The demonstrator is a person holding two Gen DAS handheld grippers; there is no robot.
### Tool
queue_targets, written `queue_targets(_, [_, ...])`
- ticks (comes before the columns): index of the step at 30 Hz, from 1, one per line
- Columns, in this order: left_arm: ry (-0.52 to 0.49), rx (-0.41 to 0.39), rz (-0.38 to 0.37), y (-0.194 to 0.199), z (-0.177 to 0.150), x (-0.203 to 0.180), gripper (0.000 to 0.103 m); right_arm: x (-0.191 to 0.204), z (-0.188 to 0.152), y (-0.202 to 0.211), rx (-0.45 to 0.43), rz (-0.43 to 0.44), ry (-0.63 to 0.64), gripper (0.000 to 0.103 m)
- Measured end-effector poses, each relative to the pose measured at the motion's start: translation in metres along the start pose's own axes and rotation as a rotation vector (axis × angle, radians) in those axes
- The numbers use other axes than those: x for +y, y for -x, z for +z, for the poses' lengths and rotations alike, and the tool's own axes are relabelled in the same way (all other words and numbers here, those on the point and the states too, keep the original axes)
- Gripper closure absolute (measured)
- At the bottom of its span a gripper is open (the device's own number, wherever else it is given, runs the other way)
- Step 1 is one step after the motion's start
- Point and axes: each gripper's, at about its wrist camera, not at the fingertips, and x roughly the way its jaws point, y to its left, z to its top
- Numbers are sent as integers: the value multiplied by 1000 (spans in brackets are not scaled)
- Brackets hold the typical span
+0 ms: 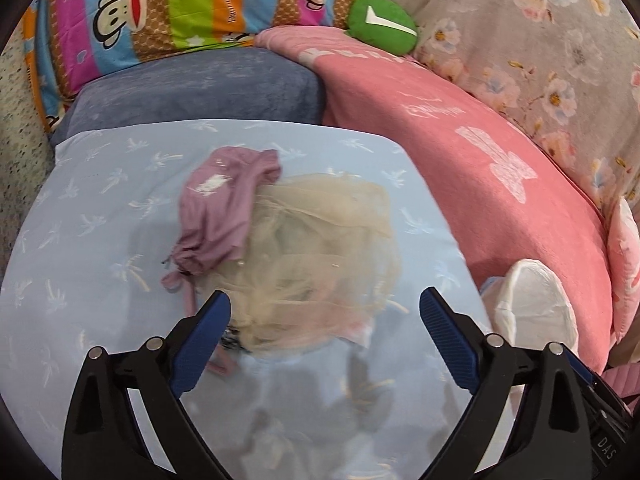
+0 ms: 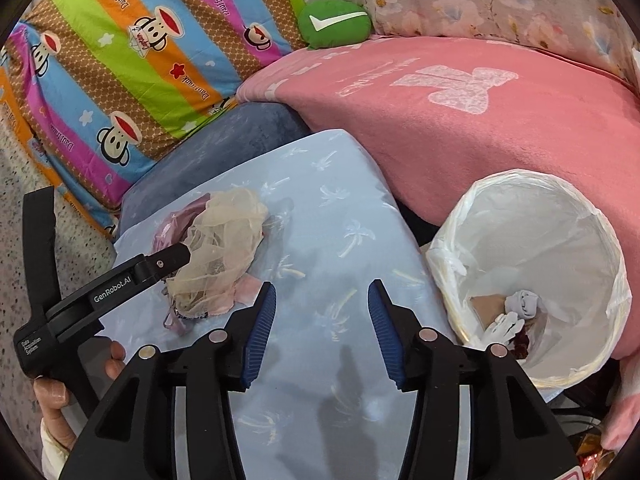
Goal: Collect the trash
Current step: 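Grasp the mauve cloth with the left tool while the right tool grasps the beige mesh, then carry the mauve cloth and beige mesh over the white bin with both tools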
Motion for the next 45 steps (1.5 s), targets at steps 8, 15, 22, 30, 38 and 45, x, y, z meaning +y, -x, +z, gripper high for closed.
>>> queue_targets(8, [34,16,51,-13,11,37,12,34,8,-33,37,34,35,53])
queue_targets(15, [57,33,62,-29,21,59,12,55,17,-63,62,65,34,51])
queue_targets(22, [125,25,29,-38,34,81,17,78,24,-97,82,87,59,44])
queue_targets(30, [155,74,-81,-51,38,89,56,97,25,-133,132,107,75,44])
queue_targets(38, [134,65,-129,-40,38,87,91,104,17,-148,186,124,82,99])
queue_targets(45, [110,16,-134,-16,46,77,94,105,25,-114,116,157,91,101])
